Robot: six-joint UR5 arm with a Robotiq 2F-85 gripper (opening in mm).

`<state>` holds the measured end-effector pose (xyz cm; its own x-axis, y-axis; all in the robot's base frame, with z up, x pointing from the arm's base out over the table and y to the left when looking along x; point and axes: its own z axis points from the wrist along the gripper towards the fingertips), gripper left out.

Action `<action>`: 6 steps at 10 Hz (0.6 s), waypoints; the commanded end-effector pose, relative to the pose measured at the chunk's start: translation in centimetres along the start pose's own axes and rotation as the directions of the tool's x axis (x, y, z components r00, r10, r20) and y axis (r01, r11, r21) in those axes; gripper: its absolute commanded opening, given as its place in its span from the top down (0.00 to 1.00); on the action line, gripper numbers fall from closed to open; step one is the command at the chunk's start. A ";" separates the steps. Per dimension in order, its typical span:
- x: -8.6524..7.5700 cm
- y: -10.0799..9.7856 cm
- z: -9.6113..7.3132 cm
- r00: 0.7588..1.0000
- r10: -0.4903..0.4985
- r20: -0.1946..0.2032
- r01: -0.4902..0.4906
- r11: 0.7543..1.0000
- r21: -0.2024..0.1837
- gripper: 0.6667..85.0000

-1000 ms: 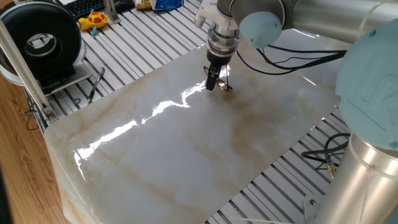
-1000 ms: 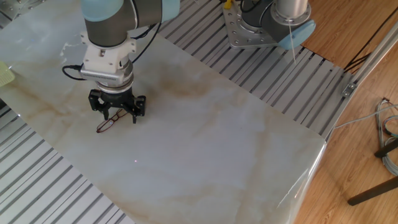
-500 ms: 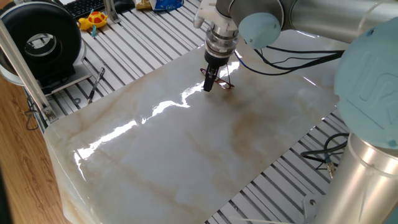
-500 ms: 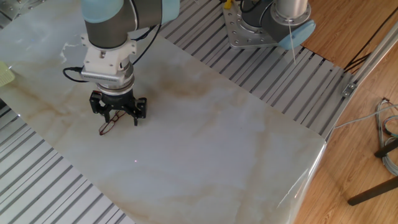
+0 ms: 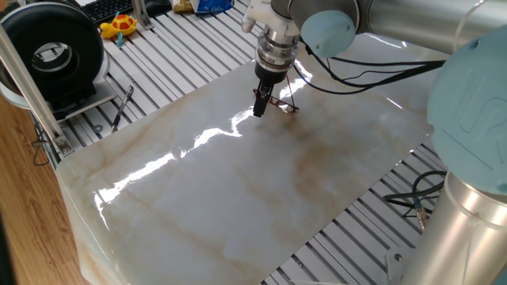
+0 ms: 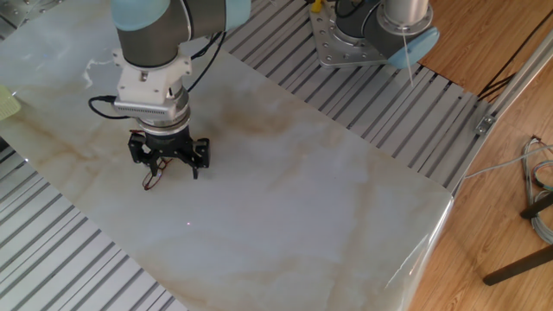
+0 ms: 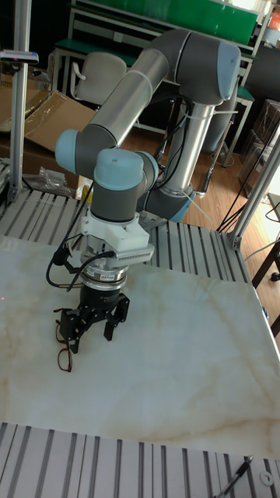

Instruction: Unfold the leg of the glasses (with one hand)

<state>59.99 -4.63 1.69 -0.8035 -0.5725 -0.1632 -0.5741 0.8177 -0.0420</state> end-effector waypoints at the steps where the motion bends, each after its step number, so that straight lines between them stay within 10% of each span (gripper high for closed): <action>1: -0.9 -0.3 -1.3 1.000 -0.010 -0.016 0.011 1.000 0.026 0.14; 6: -0.2 -2.2 -0.4 0.999 -0.036 -0.008 0.036 0.998 0.057 0.15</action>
<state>60.96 -5.50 2.41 -0.7875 -0.5988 -0.1458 -0.5922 0.8007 -0.0900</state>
